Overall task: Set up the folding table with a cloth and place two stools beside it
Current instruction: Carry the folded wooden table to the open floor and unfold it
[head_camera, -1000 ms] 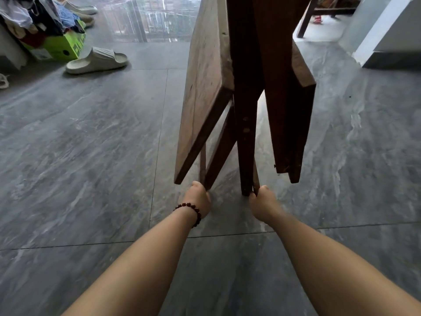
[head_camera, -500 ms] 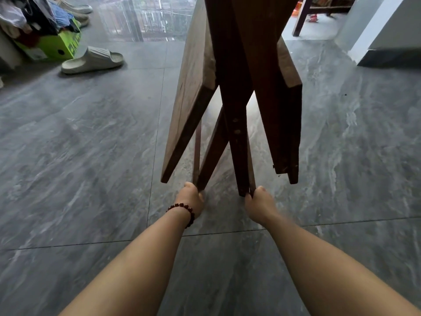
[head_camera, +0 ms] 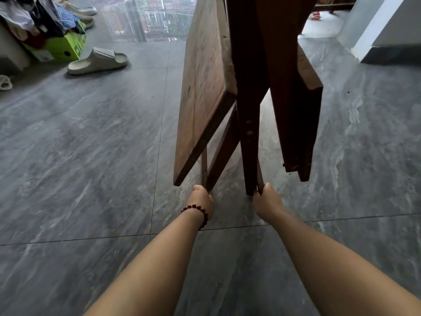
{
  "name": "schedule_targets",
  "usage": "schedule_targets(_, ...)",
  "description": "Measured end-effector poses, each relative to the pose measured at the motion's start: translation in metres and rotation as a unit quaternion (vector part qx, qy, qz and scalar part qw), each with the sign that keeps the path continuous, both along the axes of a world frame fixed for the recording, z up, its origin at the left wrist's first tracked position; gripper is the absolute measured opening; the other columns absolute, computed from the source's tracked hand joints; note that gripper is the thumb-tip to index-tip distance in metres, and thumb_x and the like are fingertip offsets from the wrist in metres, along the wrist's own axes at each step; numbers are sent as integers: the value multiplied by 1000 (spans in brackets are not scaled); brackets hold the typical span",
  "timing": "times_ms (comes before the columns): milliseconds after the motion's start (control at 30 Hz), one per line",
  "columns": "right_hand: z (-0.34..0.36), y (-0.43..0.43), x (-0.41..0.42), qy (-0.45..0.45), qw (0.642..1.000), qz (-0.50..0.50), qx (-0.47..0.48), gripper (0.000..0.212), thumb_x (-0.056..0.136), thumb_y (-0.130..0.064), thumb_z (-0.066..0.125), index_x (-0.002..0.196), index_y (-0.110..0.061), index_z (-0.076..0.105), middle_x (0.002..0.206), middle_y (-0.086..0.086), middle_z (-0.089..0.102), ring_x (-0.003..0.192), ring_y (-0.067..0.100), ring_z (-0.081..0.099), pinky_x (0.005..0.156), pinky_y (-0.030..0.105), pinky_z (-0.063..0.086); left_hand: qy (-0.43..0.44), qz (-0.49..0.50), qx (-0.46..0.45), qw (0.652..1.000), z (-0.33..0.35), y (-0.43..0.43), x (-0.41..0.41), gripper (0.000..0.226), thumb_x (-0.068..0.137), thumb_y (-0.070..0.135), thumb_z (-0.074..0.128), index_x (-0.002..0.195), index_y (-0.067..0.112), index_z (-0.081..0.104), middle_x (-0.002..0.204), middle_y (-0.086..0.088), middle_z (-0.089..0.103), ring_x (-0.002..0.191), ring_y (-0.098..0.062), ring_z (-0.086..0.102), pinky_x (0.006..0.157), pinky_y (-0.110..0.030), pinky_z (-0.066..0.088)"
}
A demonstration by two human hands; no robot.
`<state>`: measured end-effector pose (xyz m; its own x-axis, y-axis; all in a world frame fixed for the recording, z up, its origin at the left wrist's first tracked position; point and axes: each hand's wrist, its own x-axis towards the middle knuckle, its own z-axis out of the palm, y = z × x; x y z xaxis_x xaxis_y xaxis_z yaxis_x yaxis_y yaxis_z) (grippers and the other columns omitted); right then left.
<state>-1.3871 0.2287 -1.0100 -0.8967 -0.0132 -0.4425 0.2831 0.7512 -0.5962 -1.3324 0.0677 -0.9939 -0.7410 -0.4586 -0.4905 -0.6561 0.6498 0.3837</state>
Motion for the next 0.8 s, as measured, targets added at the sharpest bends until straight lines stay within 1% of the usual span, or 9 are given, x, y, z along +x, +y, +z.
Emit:
schedule_targets(167, 3, 4, 1, -8, 1000, 4, -4, 21, 96, -18, 43, 114, -7, 47, 110, 14, 57, 101, 32, 55, 74, 35, 41, -4, 8, 8, 1000, 1, 7, 2, 42, 95, 16, 42, 129, -7, 36, 125, -22, 53, 114, -35, 52, 90, -37, 41)
schedule_targets(333, 10, 4, 2, -30, 999, -7, -21, 27, 97, -23, 46, 117, -6, 47, 111, 15, 56, 96, 28, 53, 73, 33, 39, -15, 19, 18, 1000, 7, 6, 2, 43, 95, 20, 44, 129, -6, 37, 125, -22, 52, 114, -34, 52, 92, -37, 41)
schedule_targets(400, 12, 2, 2, -37, 999, -16, -25, 32, 96, -27, 47, 118, -4, 48, 112, 16, 57, 95, 28, 53, 72, 33, 39, -17, 31, 60, 998, 9, 3, 2, 43, 96, 25, 46, 129, -3, 37, 123, -18, 54, 111, -31, 54, 94, -38, 44)
schedule_targets(467, 14, 1, 2, -43, 998, -25, -28, 35, 97, -29, 47, 119, -2, 48, 112, 17, 58, 98, 31, 56, 71, 33, 40, -10, 38, 89, 995, 12, 1, 5, 44, 95, 30, 49, 126, 0, 39, 120, -16, 55, 108, -29, 55, 90, -38, 47)
schedule_targets(533, 17, 1, 3, -32, 999, -29, -29, 35, 96, -29, 47, 119, -2, 47, 112, 17, 58, 96, 29, 56, 70, 33, 40, 5, 34, 77, 996, 15, -1, 8, 47, 93, 34, 52, 125, 3, 40, 121, -14, 53, 109, -29, 54, 89, -37, 47)
schedule_targets(600, 21, 2, 6, -12, 999, -28, -23, 35, 96, -29, 48, 120, -4, 46, 113, 16, 58, 94, 27, 55, 69, 32, 40, 21, 17, 48, 998, 18, -5, 10, 48, 91, 36, 55, 124, 5, 41, 123, -13, 50, 110, -28, 53, 91, -39, 47)
schedule_targets(667, 23, 3, 10, 6, 1000, -6, -12, 36, 96, -29, 49, 123, -5, 44, 117, 14, 56, 102, 28, 56, 72, 35, 44, 32, -13, 18, 999, 22, -10, 10, 49, 90, 36, 57, 125, 6, 41, 124, -12, 49, 110, -26, 52, 91, -37, 47)
schedule_targets(733, 26, 2, 15, 32, 998, 44, 5, 42, 94, -28, 52, 128, -7, 41, 122, 12, 53, 110, 28, 55, 83, 38, 50, 50, -52, -10, 997, 27, -15, 8, 54, 89, 35, 57, 131, 6, 37, 128, -11, 46, 114, -25, 50, 91, -35, 45)
schedule_targets(800, 32, 1, 19, 62, 995, 78, 22, 55, 94, -28, 53, 139, -8, 30, 132, 12, 46, 121, 29, 50, 95, 41, 48, 75, -85, -27, 993, 33, -17, 5, 64, 89, 35, 58, 138, 7, 28, 135, -11, 41, 121, -26, 46, 95, -36, 43)
